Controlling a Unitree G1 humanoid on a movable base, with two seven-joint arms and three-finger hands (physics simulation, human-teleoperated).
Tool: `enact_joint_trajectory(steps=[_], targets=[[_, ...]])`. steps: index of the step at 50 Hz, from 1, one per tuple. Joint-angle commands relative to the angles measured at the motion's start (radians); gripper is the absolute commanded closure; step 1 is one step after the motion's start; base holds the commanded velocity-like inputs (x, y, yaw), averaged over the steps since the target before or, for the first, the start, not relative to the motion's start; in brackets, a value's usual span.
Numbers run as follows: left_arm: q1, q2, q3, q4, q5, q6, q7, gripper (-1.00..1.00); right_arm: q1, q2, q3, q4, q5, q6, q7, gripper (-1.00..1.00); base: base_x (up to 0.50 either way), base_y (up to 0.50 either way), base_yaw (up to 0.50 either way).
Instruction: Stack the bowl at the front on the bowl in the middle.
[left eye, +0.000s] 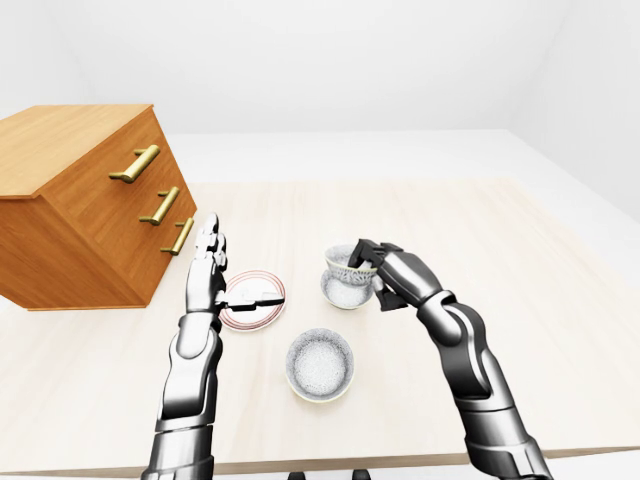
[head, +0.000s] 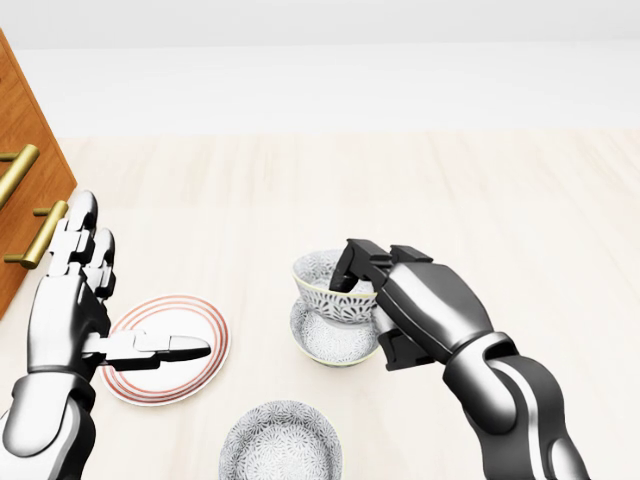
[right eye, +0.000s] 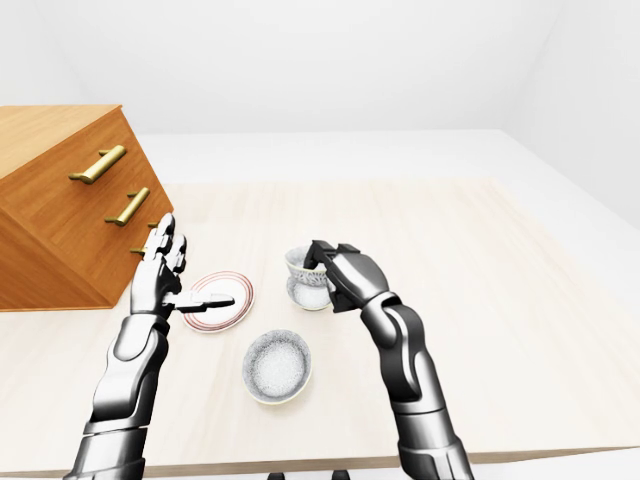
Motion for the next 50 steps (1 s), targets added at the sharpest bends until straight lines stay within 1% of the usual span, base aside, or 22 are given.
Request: enact_joint_trajectory(steps=[1, 11, 25, 26, 27, 32, 43, 45, 49, 50], targets=[[0.001, -0.001, 0.0, 0.005, 0.0, 0.0, 0.0, -1.0, -0.02, 0.002, 0.0, 0.07, -0.106, -0.001, -0.062, 1.0, 0.0, 0.0, 0.0], [0.005, -0.002, -0.001, -0.002, 0.001, 0.0, 0.001, -1.0, -0.008, 0.019, 0.021, 0.065, -0.106, -0.001, -0.048, 1.0, 0.0, 0.0, 0.0], [0.001, 0.0, 0.0, 0.014, -0.001, 0.0, 0.0, -1.0, -0.023, 0.014, 0.024, 0.11, -0.139, -0.001, -0.077, 0.98, 0.0, 0.0, 0.0], [0.001, 0.0, 0.001, 0.016, -0.001, 0.0, 0.0, -1.0, -0.016, 0.008, 0.027, 0.101, -0.153, -0.001, -0.061, -0.13, 0.0, 0.0, 0.0], [0.001, 0.0, 0.001, 0.018, -0.001, 0.0, 0.0, -1.0, -0.01, 0.009, 0.025, 0.094, -0.155, -0.001, -0.058, -1.0, 0.0, 0.0, 0.0], [0.0, 0.001, 0.001, 0.018, -0.001, 0.0, 0.0, -1.0, 0.0, 0.014, 0.025, 0.039, -0.154, -0.001, -0.017, -1.0, 0.0, 0.0, 0.0], [0.004, -0.001, 0.0, 0.008, 0.0, 0.0, 0.001, -1.0, -0.012, 0.026, 0.023, -0.018, -0.132, -0.001, 0.024, -1.0, 0.0, 0.0, 0.0], [0.002, 0.0, 0.001, 0.008, 0.0, 0.0, 0.001, -1.0, -0.027, 0.029, 0.013, -0.04, -0.107, -0.001, 0.042, -1.0, 0.0, 0.0, 0.0], [-0.001, 0.003, 0.004, -0.005, -0.002, 0.0, 0.001, -1.0, -0.108, 0.031, -0.027, -0.051, -0.02, -0.001, 0.048, -1.0, 0.0, 0.0, 0.0], [-0.001, 0.004, 0.005, -0.02, -0.003, 0.0, 0.001, -1.0, -0.146, 0.036, -0.049, -0.042, 0.027, -0.001, 0.041, -1.0, 0.0, 0.0, 0.0]])
